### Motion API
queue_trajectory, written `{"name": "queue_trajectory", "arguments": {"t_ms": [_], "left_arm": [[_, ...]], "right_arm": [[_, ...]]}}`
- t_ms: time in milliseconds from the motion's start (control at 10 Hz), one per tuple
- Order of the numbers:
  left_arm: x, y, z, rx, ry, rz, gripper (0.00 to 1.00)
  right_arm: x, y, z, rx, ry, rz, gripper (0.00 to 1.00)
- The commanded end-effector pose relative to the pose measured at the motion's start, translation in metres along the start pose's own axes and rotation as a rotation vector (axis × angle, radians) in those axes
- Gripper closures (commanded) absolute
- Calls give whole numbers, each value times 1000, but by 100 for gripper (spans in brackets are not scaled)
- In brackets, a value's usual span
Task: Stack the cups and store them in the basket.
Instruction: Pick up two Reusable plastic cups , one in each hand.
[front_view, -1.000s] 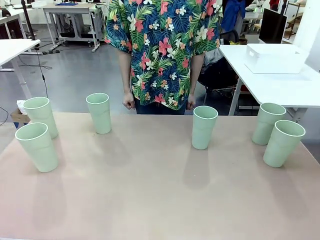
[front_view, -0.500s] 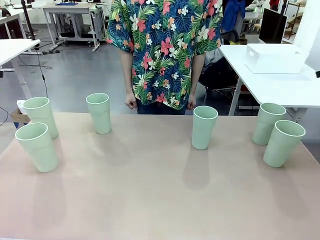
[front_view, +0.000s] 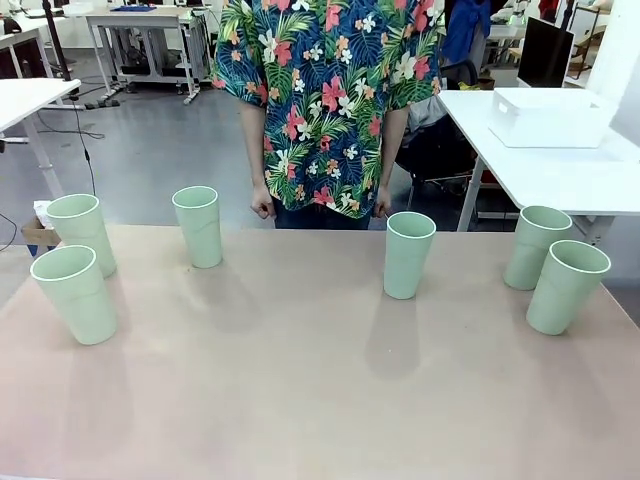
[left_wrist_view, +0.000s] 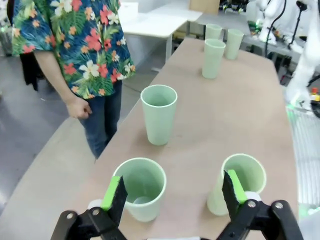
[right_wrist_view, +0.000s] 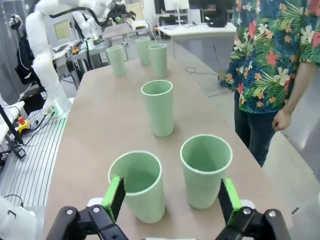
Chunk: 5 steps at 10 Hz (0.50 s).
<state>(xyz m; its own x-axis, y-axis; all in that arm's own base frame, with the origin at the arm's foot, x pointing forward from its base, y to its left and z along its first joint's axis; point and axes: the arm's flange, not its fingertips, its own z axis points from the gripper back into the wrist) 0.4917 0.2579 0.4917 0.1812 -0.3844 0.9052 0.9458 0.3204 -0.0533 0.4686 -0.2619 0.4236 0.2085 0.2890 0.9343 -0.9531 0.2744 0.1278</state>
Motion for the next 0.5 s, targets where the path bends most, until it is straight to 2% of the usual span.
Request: {"name": "queue_trajectory", "arguments": {"t_ms": [0, 200, 400], "left_arm": [[-16, 22, 14, 0, -65, -46, 0], [-40, 38, 12, -26, -101, -56, 0], [-62, 50, 6, -86, -135, -44, 0]], "right_arm": [[-27, 2, -5, 41, -66, 30, 0], [-64, 23, -12, 57, -124, 36, 0], [-92, 47, -26, 89, -137, 44, 0]]}}
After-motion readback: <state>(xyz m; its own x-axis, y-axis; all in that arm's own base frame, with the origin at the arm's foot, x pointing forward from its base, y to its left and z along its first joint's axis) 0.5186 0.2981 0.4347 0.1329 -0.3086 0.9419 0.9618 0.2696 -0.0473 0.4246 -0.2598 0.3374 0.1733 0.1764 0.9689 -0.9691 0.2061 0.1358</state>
